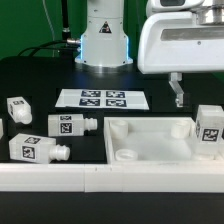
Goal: Assemble one leg
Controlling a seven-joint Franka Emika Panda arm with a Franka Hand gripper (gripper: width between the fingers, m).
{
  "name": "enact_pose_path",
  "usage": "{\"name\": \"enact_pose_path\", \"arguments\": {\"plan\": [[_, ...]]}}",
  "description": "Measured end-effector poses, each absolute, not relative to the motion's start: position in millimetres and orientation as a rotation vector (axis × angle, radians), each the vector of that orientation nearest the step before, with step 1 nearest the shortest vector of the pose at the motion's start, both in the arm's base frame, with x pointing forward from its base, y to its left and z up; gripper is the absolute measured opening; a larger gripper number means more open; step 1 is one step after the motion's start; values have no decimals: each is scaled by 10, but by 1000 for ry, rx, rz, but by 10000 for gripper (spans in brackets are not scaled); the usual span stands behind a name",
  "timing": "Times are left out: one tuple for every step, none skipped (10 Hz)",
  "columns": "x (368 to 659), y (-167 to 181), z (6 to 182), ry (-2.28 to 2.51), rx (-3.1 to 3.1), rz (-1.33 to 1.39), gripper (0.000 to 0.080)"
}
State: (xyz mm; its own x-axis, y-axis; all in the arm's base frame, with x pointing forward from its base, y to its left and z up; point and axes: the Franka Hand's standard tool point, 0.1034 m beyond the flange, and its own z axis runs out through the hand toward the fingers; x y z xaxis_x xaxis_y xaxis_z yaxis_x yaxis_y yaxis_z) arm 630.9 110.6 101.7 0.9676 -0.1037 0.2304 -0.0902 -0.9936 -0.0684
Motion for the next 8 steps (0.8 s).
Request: {"name": "enact_pose_path", "arguments": {"plan": [[6331, 1132, 1034, 161, -3058, -254, 648], [6346, 1098, 1007, 171, -3060, -151, 648], [6337, 1055, 938, 182, -3061, -12, 648], [6344, 1029, 889, 183, -3062, 92, 648], [6374, 982, 837, 185, -3063, 167, 648], [6431, 964, 768, 190, -3068, 167, 648], [6444, 1035, 747, 231, -3066, 145, 648], [6445, 1044, 748, 244, -3065, 143, 648]]}}
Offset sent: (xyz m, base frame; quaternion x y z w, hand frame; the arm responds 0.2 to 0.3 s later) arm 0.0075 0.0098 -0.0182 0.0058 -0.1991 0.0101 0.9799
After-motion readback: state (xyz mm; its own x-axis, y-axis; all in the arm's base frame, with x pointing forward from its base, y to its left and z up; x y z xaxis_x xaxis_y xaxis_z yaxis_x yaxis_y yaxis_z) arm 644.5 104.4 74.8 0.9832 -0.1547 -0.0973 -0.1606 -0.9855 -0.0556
